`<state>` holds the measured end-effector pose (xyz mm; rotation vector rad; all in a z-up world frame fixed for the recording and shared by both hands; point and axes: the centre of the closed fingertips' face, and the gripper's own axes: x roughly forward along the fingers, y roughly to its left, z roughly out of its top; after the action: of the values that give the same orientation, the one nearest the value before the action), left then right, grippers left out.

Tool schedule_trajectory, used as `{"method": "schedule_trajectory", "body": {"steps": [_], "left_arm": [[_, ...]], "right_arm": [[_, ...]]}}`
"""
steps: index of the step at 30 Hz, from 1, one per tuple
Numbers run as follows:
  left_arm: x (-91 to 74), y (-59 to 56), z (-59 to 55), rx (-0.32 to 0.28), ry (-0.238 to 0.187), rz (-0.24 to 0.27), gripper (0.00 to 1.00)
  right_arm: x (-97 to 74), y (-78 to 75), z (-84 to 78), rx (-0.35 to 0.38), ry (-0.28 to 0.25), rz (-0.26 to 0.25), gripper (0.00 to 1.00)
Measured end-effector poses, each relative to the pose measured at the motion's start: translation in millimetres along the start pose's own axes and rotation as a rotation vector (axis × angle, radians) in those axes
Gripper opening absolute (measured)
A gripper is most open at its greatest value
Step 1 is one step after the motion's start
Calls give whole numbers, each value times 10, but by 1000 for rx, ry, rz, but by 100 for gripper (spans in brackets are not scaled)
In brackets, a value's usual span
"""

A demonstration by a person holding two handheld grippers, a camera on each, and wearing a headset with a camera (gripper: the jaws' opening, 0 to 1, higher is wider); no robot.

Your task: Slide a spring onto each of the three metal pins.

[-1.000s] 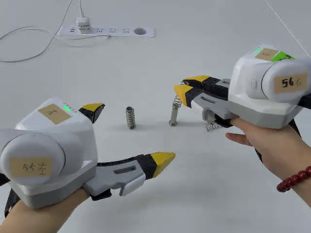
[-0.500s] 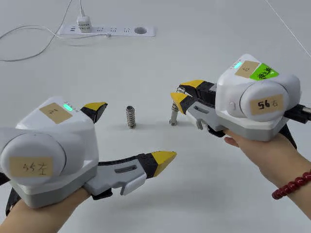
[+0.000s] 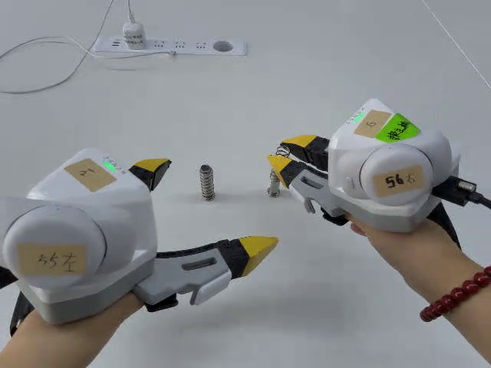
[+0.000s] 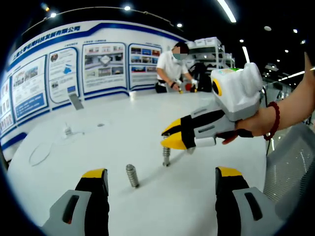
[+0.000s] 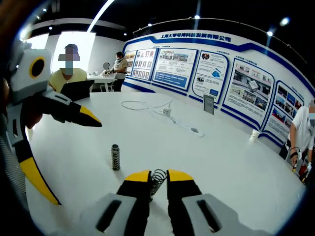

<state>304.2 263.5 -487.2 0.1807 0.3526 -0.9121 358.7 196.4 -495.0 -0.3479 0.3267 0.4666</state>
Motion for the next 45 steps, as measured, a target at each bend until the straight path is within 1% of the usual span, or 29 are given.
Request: {"method": "schedule_trajectory", "body": {"steps": [11,26,34,37,40,45], "left_arm": [[6,-3,-4,-1,1,-3,90],[1,-6,-6,3,4,-2,89],[1,-15,1,5,3,-6,89],[1,-16,7,8,3,-6,89],[-1,-19,21,10,0,-7,89],[-4,-28,33,15,0,-9,89]], "right_arm": [[46,37,-124,-8,36,6,13],[77,91,-242,22,65,24,13],[74,98,-231,41,62,25,14],[68,103,-222,55,59,26,19],[43,114,-193,66,53,30,21],[-16,102,-112,115,32,39,25]]}}
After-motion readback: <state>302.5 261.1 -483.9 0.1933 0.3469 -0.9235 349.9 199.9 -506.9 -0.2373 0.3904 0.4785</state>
